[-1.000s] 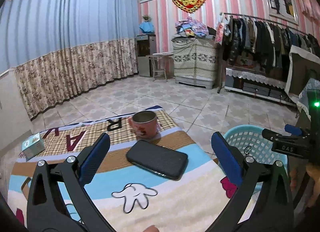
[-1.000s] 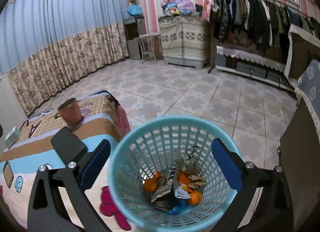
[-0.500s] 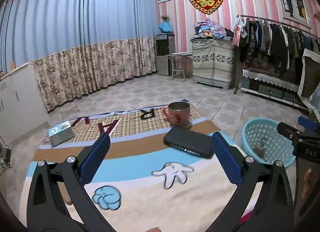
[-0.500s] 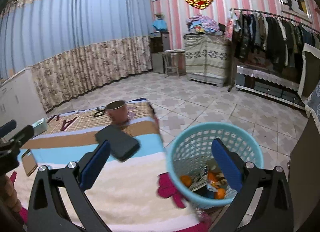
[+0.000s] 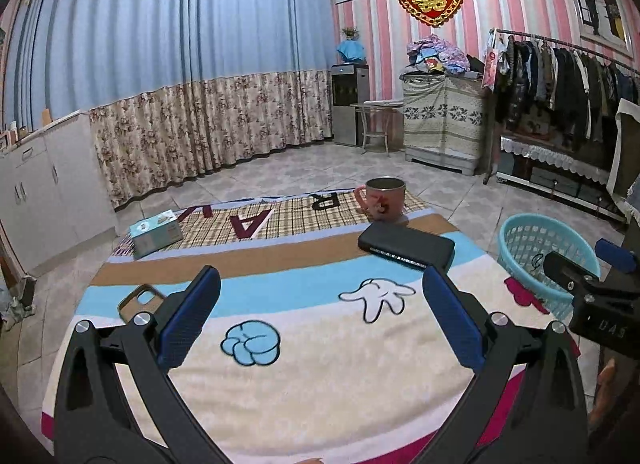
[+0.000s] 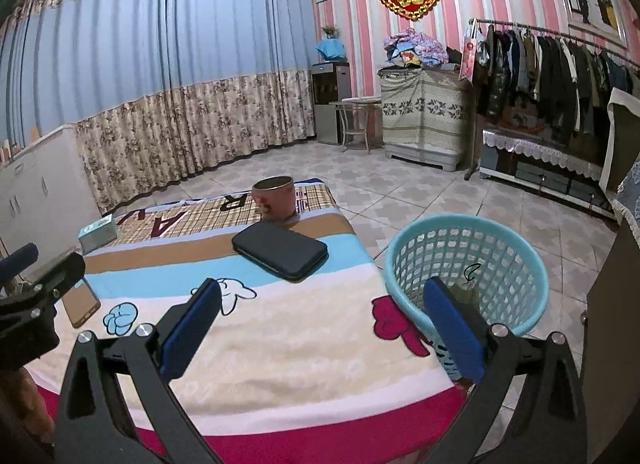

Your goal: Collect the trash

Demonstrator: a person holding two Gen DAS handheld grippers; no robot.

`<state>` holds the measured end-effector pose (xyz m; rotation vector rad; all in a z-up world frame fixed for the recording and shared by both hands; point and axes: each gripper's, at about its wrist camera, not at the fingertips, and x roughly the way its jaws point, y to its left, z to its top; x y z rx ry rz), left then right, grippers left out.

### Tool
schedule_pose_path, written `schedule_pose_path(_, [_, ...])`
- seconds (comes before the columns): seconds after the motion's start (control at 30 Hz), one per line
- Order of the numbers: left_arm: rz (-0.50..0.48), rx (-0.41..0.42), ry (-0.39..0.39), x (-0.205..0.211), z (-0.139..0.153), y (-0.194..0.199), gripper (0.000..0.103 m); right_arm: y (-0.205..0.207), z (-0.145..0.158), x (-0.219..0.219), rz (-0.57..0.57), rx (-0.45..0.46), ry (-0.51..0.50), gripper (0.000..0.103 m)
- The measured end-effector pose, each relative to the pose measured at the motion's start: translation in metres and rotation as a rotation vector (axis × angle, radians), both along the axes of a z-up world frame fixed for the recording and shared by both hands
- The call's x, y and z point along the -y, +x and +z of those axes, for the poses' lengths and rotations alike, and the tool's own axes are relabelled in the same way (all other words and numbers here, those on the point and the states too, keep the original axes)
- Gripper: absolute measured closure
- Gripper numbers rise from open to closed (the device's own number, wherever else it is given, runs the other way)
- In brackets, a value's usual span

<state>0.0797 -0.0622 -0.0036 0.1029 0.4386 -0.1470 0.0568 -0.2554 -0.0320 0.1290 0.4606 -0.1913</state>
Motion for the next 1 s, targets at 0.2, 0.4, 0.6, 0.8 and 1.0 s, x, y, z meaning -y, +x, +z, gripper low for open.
schedule_pose_path(0.2, [0.010,-0.012,-0.004,-0.009,-0.011,-0.007,0.005,-0.012,-0.005,-0.010,-0.004,0.032,-0.024,0.004])
schedule_pose_path(0.4, [0.005,-0.025,-0.017,-0.014,-0.022,-0.012,0.005,-0.021,-0.004,-0.020,0.005,0.051,-0.035,0.004])
schedule_pose_path(0.6, [-0.009,-0.028,-0.032,-0.016,-0.028,-0.019,0.005,-0.023,-0.003,-0.022,0.005,0.046,-0.035,0.004])
schedule_pose_path(0.8, [-0.024,-0.008,-0.034,-0.016,-0.026,-0.024,0.005,-0.027,0.002,-0.025,0.006,0.065,-0.046,0.004])
schedule_pose_path(1.0, [-0.019,0.012,-0.039,-0.015,-0.022,-0.029,0.005,-0.031,0.007,-0.029,0.010,0.081,-0.056,0.004])
